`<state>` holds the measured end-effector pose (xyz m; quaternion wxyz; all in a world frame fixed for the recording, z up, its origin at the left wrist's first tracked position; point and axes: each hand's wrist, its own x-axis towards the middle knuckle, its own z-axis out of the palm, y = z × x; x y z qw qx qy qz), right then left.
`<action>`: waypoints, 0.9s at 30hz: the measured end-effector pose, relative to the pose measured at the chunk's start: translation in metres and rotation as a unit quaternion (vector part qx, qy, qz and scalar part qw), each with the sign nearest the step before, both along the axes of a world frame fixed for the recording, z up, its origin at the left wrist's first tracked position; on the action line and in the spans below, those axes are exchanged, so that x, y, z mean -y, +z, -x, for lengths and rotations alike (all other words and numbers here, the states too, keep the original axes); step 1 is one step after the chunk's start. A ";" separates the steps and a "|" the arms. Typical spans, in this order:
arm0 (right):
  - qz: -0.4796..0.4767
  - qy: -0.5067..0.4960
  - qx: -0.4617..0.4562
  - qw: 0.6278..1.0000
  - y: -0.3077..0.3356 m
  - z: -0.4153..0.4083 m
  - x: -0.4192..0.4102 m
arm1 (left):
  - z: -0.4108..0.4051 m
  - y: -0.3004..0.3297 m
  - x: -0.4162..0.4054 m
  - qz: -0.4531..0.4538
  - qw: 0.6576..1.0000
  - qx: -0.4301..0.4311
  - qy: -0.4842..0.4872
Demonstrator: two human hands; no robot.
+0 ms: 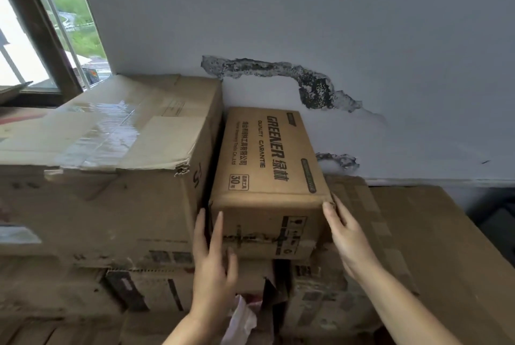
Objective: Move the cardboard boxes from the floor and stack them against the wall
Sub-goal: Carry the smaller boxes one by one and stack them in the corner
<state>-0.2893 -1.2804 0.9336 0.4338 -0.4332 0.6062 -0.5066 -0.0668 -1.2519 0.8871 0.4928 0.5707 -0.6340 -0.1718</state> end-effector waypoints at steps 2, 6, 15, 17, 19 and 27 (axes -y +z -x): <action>0.006 -0.006 -0.019 1.000 -0.003 0.002 -0.011 | -0.007 0.002 -0.010 -0.018 1.000 -0.006 -0.015; 0.009 -0.016 -0.056 0.998 -0.007 0.001 -0.040 | -0.027 0.002 -0.031 -0.041 0.998 0.013 -0.052; -0.008 -0.033 -0.069 0.997 -0.035 -0.022 -0.137 | -0.056 -0.007 -0.084 -0.099 0.981 0.016 -0.165; -0.015 -0.032 -0.070 0.997 -0.046 -0.029 -0.170 | -0.060 -0.014 -0.098 -0.120 0.971 0.016 -0.204; -0.022 -0.037 -0.061 0.997 -0.059 -0.036 -0.205 | -0.067 -0.022 -0.113 -0.132 0.961 0.025 -0.243; -0.040 -0.123 -0.066 0.989 -0.101 -0.070 -0.364 | -0.067 -0.045 -0.190 -0.202 0.899 0.029 -0.387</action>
